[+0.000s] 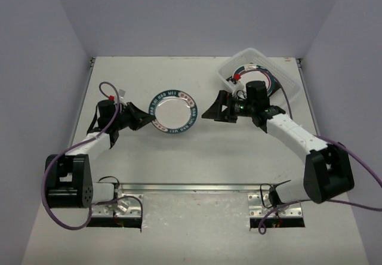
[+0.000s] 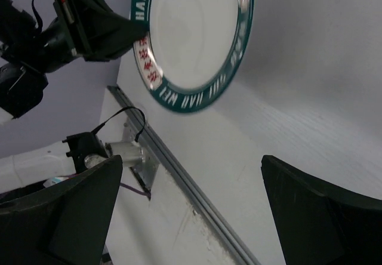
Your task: Place the plates into the plastic bin on the countertop
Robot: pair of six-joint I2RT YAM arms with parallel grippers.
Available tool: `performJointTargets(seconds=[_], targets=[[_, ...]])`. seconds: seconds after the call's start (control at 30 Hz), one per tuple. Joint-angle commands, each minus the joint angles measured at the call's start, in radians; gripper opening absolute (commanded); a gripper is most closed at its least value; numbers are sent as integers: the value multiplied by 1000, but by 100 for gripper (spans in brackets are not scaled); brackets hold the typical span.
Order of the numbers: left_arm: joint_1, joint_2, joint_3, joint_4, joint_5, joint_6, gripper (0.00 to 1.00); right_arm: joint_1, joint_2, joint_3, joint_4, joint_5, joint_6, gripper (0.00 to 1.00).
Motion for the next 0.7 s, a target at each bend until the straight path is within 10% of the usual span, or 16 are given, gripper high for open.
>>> performJointTargets(seconds=[0.0, 0.17, 0.23, 0.3, 0.4, 0.53, 0.67], targets=[[-61, -99, -21, 130, 128, -27, 0, 39, 101, 91, 50, 52, -23, 99], [-113, -163, -65, 133, 153, -42, 0, 57, 176, 92, 64, 113, -14, 92], [-117, -181, -84, 130, 153, -40, 0, 57, 183, 73, 119, 75, 23, 65], [-117, -180, -93, 116, 146, -30, 0, 59, 182, 52, 189, 20, 67, 11], [-117, -173, -81, 53, 119, -3, 6, 69, 164, 43, 211, 27, 101, 0], [-117, -212, 73, -252, -119, 167, 94, 43, 120, 11, 211, 84, 139, 0], [-117, -379, 230, -576, -411, 332, 100, -108, 3, -80, 210, 225, 317, 0]])
